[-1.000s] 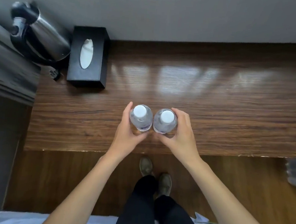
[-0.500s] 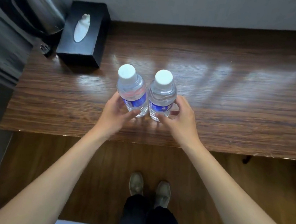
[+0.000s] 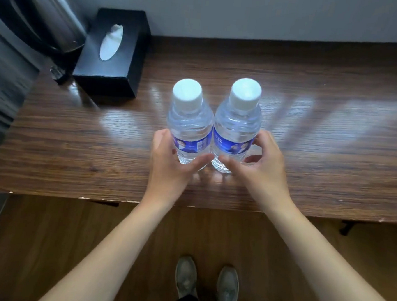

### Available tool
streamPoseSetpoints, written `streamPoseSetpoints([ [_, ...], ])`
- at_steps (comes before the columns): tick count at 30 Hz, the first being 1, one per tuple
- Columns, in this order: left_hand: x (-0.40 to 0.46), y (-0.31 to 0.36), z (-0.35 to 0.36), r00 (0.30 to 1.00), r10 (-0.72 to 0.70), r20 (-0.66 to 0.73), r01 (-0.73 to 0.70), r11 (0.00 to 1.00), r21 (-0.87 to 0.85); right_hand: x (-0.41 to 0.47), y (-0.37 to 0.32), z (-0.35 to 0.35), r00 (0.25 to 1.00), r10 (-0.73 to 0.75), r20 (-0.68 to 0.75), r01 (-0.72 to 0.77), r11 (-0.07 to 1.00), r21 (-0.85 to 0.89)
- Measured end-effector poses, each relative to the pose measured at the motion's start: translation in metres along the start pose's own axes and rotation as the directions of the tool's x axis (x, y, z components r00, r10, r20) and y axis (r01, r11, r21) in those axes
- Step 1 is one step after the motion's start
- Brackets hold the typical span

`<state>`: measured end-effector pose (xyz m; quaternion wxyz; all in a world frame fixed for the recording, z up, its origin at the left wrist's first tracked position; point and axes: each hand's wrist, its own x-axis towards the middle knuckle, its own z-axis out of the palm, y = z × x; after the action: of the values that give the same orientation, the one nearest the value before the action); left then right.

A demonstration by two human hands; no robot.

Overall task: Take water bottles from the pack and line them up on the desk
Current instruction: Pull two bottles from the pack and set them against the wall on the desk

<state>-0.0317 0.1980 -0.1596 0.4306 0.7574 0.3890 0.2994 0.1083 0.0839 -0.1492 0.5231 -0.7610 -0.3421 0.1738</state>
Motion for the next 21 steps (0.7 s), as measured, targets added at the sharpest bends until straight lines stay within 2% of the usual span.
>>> streamPoseSetpoints([
  [3, -0.002, 0.002, 0.001, 1.000, 0.003, 0.016, -0.003, 1.000, 0.000, 0.001, 0.003, 0.004, 1.000, 0.005, -0.025, -0.005, 1.000, -0.019],
  [6, -0.006, -0.003, -0.001, 0.995, -0.003, 0.102, 0.019, 0.987, -0.159, 0.003, 0.007, 0.007, 0.999, 0.018, -0.031, -0.019, 0.999, -0.039],
  [9, -0.010, -0.010, -0.005, 0.988, -0.022, 0.155, 0.060, 0.968, -0.245, 0.002, 0.008, 0.006, 0.999, -0.023, 0.044, 0.023, 1.000, -0.017],
  [13, -0.010, -0.014, -0.008, 0.989, -0.003, 0.148, 0.045, 0.958, -0.282, -0.006, 0.011, 0.006, 0.989, -0.036, 0.145, 0.018, 0.992, 0.124],
  [15, -0.009, -0.017, -0.009, 0.993, -0.013, 0.118, 0.046, 0.957, -0.285, -0.007, 0.013, 0.009, 0.994, -0.008, 0.107, -0.006, 0.991, 0.130],
  [21, -0.008, -0.019, -0.006, 0.998, -0.047, 0.037, 0.054, 0.969, -0.240, -0.005, 0.011, 0.022, 0.997, 0.048, -0.052, -0.048, 0.999, 0.003],
])
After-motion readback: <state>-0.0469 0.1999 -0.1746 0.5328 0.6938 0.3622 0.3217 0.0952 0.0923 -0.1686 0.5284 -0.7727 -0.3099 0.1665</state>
